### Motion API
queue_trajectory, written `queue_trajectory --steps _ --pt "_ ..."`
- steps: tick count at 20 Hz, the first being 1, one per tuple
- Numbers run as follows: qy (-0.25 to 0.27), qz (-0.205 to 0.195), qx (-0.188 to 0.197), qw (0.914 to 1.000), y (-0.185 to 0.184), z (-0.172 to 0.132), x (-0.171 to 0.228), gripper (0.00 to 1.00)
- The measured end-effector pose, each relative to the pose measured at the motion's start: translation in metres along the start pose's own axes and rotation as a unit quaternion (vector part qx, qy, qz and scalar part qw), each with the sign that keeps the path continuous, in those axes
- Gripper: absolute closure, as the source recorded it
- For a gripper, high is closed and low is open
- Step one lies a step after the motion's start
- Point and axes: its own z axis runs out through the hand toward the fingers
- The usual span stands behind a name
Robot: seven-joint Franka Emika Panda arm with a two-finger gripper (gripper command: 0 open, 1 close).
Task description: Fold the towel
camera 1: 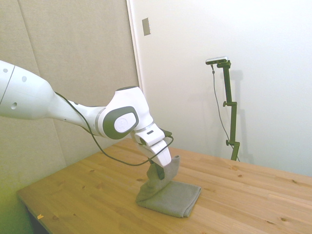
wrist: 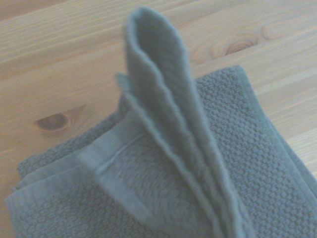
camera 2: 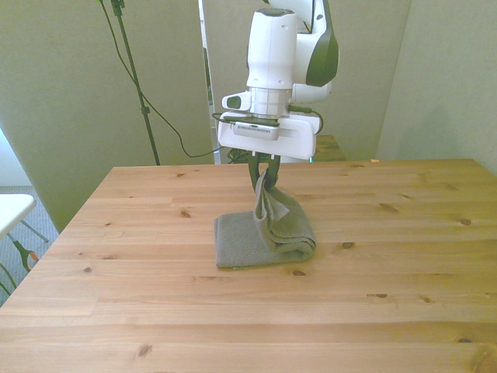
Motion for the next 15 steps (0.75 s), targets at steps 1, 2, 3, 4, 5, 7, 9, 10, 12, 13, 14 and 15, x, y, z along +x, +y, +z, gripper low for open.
queue_trajectory --steps 1,2,3,4,5,7,9,10,12,13,14,15 --pt "0.0 0.002 0.0 1.0 0.001 0.0 0.002 0.0" --pt "0.001 0.003 0.0 1.0 0.002 0.0 0.004 0.0" --pt "0.001 0.003 0.001 1.0 0.004 -0.002 0.006 0.0" --pt "0.002 0.002 0.004 1.0 0.005 -0.005 0.007 0.0" --pt "0.002 -0.002 0.008 1.0 0.006 -0.011 0.007 0.0" --pt "-0.012 -0.021 0.014 0.9996 0.013 -0.029 -0.004 0.0" --pt "-0.027 -0.051 0.012 0.9983 0.03 -0.047 -0.026 0.0" --pt "-0.033 -0.065 0.009 0.9973 0.041 -0.052 -0.039 0.0" --pt "-0.049 -0.092 0.007 0.9945 0.067 -0.058 -0.067 0.0" --pt "-0.056 -0.103 0.005 0.9931 0.08 -0.059 -0.081 0.0" --pt "-0.06 -0.116 0.006 0.9915 0.092 -0.06 -0.096 0.0" --pt "-0.058 -0.125 0.007 0.9904 0.103 -0.061 -0.111 0.0"
